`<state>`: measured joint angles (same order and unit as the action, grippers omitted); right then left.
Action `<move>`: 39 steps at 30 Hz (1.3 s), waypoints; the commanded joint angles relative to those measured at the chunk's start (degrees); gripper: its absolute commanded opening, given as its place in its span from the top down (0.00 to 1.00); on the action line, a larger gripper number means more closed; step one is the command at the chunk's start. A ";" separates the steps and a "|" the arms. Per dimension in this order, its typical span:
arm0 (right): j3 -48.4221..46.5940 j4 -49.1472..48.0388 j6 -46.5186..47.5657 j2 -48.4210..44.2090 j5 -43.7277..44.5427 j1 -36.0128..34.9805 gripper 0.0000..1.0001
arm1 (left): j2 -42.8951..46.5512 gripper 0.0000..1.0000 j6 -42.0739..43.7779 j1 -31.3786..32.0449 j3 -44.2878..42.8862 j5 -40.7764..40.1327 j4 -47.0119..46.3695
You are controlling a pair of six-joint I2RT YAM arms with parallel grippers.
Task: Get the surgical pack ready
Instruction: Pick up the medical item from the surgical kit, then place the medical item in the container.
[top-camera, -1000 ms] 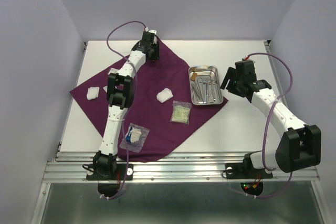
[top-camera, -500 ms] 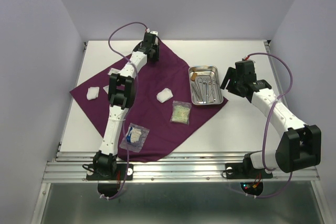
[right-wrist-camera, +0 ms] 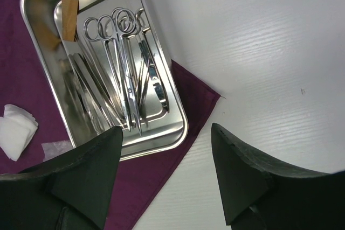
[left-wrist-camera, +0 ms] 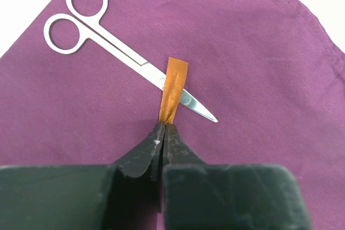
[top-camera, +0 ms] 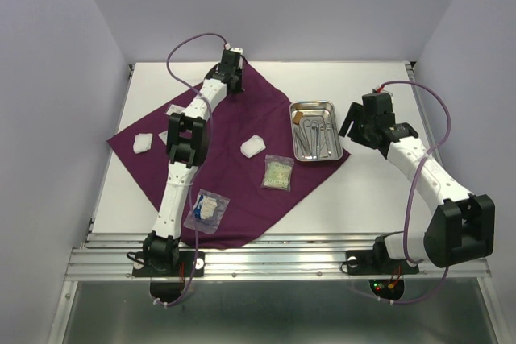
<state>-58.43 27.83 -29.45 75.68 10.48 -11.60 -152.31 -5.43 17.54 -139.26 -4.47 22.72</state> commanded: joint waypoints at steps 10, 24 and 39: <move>-0.63 -1.20 -0.25 -1.41 -0.37 0.26 0.28 | 12.03 1.00 0.86 1.53 2.24 -2.47 0.84; -0.10 -2.26 -1.31 -0.80 0.59 0.26 0.28 | 18.97 1.00 5.16 6.71 4.61 -0.19 2.15; 1.48 -3.05 -2.28 -2.73 0.42 0.26 0.28 | 15.74 1.00 6.58 17.52 6.55 18.95 -0.91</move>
<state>-57.93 27.42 -31.16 75.35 10.26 -11.60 -136.97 1.08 34.81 -131.70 7.81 24.91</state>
